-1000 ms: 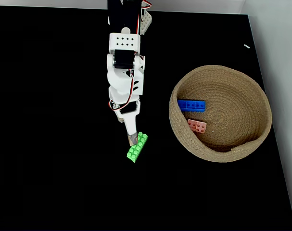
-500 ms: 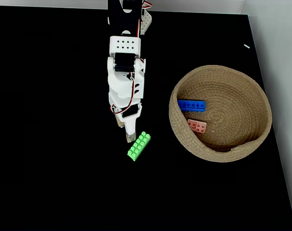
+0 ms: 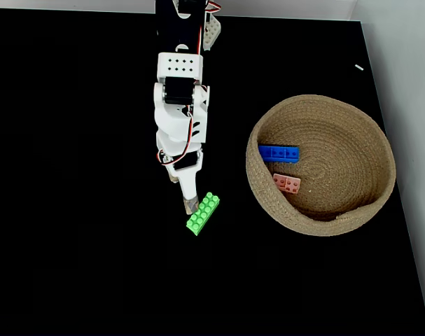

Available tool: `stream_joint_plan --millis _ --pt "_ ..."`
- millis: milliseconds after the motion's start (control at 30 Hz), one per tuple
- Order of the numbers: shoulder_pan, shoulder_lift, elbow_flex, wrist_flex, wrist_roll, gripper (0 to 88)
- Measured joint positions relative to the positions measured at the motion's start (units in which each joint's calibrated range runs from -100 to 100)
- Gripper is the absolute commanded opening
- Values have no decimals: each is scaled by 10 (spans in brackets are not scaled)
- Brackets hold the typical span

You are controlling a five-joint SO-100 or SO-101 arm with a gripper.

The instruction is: Place the lego blocks in the tray

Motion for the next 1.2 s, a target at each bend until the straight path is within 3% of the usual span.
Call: stream_joint_plan --millis 300,600,1200 --pt "-43 0 -57 -1 -54 369" --pt "-125 42 -76 -16 -82 387" --pt "-59 55 -76 -39 -62 385"
